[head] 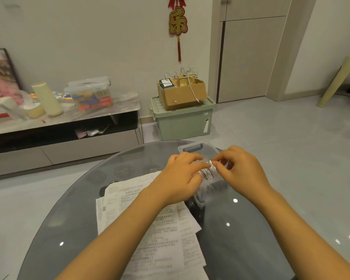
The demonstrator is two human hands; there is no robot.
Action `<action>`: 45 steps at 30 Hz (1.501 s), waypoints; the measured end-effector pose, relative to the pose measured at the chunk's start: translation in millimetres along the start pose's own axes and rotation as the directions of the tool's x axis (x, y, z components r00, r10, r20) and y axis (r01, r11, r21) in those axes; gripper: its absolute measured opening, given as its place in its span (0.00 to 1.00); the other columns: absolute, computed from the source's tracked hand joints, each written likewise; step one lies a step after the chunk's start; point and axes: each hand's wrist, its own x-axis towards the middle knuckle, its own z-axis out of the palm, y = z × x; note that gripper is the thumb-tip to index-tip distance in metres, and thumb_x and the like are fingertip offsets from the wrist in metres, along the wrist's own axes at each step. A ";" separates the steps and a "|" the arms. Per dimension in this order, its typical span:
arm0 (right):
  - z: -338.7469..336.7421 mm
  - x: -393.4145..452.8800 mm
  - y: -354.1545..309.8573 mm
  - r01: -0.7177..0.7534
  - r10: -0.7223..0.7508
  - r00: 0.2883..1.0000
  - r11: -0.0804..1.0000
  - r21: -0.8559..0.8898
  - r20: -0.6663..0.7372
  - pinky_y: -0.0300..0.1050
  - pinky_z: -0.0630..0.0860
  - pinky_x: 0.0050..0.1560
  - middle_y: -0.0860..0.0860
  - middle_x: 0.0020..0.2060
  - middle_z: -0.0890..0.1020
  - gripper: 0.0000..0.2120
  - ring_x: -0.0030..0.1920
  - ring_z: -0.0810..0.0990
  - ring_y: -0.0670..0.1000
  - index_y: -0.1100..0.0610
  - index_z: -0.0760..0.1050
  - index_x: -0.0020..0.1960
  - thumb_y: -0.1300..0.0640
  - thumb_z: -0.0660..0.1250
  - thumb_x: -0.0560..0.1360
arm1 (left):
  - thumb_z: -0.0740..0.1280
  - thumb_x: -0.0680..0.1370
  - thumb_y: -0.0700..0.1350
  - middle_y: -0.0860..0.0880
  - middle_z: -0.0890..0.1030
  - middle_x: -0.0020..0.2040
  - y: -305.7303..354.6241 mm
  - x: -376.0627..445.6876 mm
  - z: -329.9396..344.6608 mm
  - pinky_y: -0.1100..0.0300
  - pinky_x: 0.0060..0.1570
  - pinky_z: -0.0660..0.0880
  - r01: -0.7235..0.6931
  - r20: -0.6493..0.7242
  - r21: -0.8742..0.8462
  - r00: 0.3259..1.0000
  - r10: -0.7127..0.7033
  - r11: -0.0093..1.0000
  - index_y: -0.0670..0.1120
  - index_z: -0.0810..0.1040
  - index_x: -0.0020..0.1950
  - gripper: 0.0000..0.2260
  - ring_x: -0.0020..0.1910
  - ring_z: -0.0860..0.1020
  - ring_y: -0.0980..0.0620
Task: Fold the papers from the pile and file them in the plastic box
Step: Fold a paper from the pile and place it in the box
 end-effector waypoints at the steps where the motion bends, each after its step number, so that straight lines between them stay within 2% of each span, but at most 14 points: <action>1: 0.8 -5.5 -5.0 0.025 -0.025 1.000 0.999 0.024 0.001 0.41 0.73 0.38 0.40 0.35 0.71 0.02 0.35 0.72 0.43 0.50 0.80 0.44 0.54 0.68 0.73 | 0.46 0.75 0.50 0.53 0.66 0.71 1.3 -12.2 -2.5 0.56 0.71 0.50 0.020 -0.022 -0.008 1.000 -0.020 1.000 0.55 0.70 0.69 0.25 0.69 0.59 0.56; 5: 9.5 -24.9 -23.6 0.113 -0.118 0.992 0.989 0.093 0.042 0.40 0.73 0.38 0.40 0.35 0.72 0.02 0.35 0.72 0.41 0.50 0.80 0.44 0.54 0.69 0.73 | 0.51 0.78 0.51 0.56 0.65 0.71 6.5 -57.5 -3.7 0.54 0.72 0.53 0.136 -0.001 -0.001 0.991 -0.136 0.991 0.57 0.68 0.70 0.21 0.70 0.59 0.56; 8: 16.4 -38.0 -35.3 0.156 -0.170 0.977 0.982 0.109 0.131 0.40 0.74 0.41 0.40 0.38 0.74 0.03 0.36 0.71 0.39 0.50 0.81 0.45 0.54 0.68 0.73 | 0.54 0.81 0.51 0.58 0.62 0.73 10.6 -91.2 1.1 0.51 0.73 0.55 0.265 0.063 0.004 0.962 -0.264 0.964 0.60 0.63 0.72 0.18 0.72 0.57 0.54; 10: 20.6 -45.6 -41.3 0.174 -0.192 0.963 0.979 0.107 0.189 0.40 0.74 0.43 0.42 0.40 0.76 0.05 0.37 0.71 0.40 0.50 0.81 0.47 0.53 0.68 0.74 | 0.54 0.81 0.53 0.58 0.60 0.73 12.3 -111.9 5.2 0.53 0.73 0.54 0.312 0.095 0.000 0.946 -0.311 0.950 0.60 0.62 0.72 0.19 0.72 0.56 0.54; 13: 27.2 -57.0 -49.4 0.210 -0.235 0.933 0.970 0.119 0.272 0.37 0.72 0.42 0.43 0.41 0.77 0.05 0.38 0.71 0.39 0.50 0.81 0.48 0.52 0.67 0.74 | 0.57 0.79 0.55 0.58 0.57 0.75 12.0 -140.3 10.1 0.55 0.73 0.52 0.362 0.190 0.041 0.912 -0.363 0.931 0.59 0.60 0.73 0.22 0.74 0.54 0.54; 16: 31.7 -65.9 -51.4 0.240 -0.270 0.891 0.963 0.125 0.366 0.38 0.73 0.42 0.40 0.41 0.75 0.07 0.38 0.73 0.41 0.48 0.81 0.49 0.50 0.66 0.75 | 0.62 0.76 0.58 0.57 0.49 0.77 7.7 -158.3 14.9 0.52 0.75 0.48 0.389 0.351 0.124 0.843 -0.407 0.913 0.60 0.55 0.75 0.29 0.76 0.47 0.51; 19: 36.0 -72.0 -49.6 0.274 -0.298 0.826 0.954 0.123 0.478 0.30 0.68 0.41 0.38 0.45 0.77 0.09 0.41 0.72 0.38 0.45 0.80 0.52 0.47 0.66 0.74 | 0.64 0.75 0.59 0.57 0.40 0.77 5.1 -166.0 19.0 0.50 0.75 0.45 0.388 0.453 0.182 0.782 -0.428 0.903 0.62 0.47 0.76 0.35 0.76 0.41 0.52; 21: 38.2 -73.4 -48.2 0.304 -0.325 0.780 0.944 0.130 0.535 0.28 0.65 0.44 0.38 0.50 0.78 0.10 0.47 0.71 0.37 0.44 0.79 0.54 0.46 0.66 0.73 | 0.64 0.76 0.58 0.57 0.38 0.77 4.9 -164.6 21.3 0.51 0.74 0.44 0.383 0.448 0.190 0.786 -0.427 0.904 0.62 0.45 0.76 0.35 0.76 0.39 0.52; 24: 41.6 -77.3 -48.3 0.341 -0.356 0.716 0.929 0.145 0.600 0.34 0.67 0.56 0.38 0.54 0.77 0.15 0.56 0.70 0.39 0.44 0.79 0.56 0.43 0.68 0.71 | 0.63 0.77 0.58 0.56 0.39 0.77 4.0 -161.2 23.8 0.51 0.75 0.43 0.370 0.414 0.182 0.812 -0.413 0.911 0.61 0.45 0.76 0.34 0.76 0.40 0.53; 29: 48.9 -83.0 -49.1 0.406 -0.395 0.628 0.901 0.150 0.670 0.36 0.63 0.62 0.38 0.59 0.73 0.21 0.61 0.66 0.40 0.42 0.76 0.59 0.37 0.69 0.68 | 0.64 0.76 0.59 0.57 0.42 0.77 1.7 -160.0 20.0 0.52 0.73 0.44 0.374 0.430 0.157 0.807 -0.404 0.914 0.62 0.48 0.76 0.33 0.76 0.42 0.55; 34: 51.9 -81.3 -49.7 0.434 -0.408 0.622 0.890 0.140 0.668 0.37 0.64 0.61 0.37 0.58 0.72 0.20 0.60 0.65 0.41 0.41 0.74 0.60 0.39 0.68 0.69 | 0.64 0.75 0.60 0.60 0.45 0.77 -0.9 -160.5 14.4 0.54 0.73 0.45 0.397 0.427 0.116 0.808 -0.407 0.910 0.61 0.50 0.76 0.34 0.76 0.45 0.56; 39: 54.4 -81.0 -51.4 0.459 -0.423 0.629 0.879 0.127 0.652 0.37 0.66 0.60 0.38 0.57 0.73 0.18 0.59 0.68 0.41 0.42 0.74 0.60 0.40 0.65 0.71 | 0.63 0.78 0.53 0.58 0.48 0.77 -3.6 -160.5 17.4 0.57 0.73 0.46 0.365 0.370 0.139 0.843 -0.391 0.920 0.59 0.52 0.76 0.30 0.75 0.47 0.57; 42: 56.0 -81.6 -51.2 0.455 -0.436 0.648 0.879 0.141 0.624 0.39 0.68 0.59 0.39 0.54 0.77 0.16 0.56 0.72 0.41 0.43 0.77 0.57 0.41 0.62 0.72 | 0.62 0.79 0.53 0.58 0.49 0.77 -5.2 -159.5 16.3 0.58 0.72 0.47 0.347 0.368 0.144 0.850 -0.376 0.927 0.58 0.53 0.76 0.29 0.75 0.48 0.57; 45: 56.3 -79.2 -51.2 0.382 -0.414 0.673 0.904 0.191 0.613 0.41 0.73 0.54 0.40 0.47 0.81 0.19 0.50 0.75 0.42 0.45 0.80 0.51 0.39 0.56 0.70 | 0.63 0.78 0.56 0.60 0.54 0.76 -7.2 -160.5 11.1 0.58 0.72 0.50 0.368 0.364 0.090 0.853 -0.374 0.926 0.59 0.57 0.75 0.27 0.74 0.52 0.57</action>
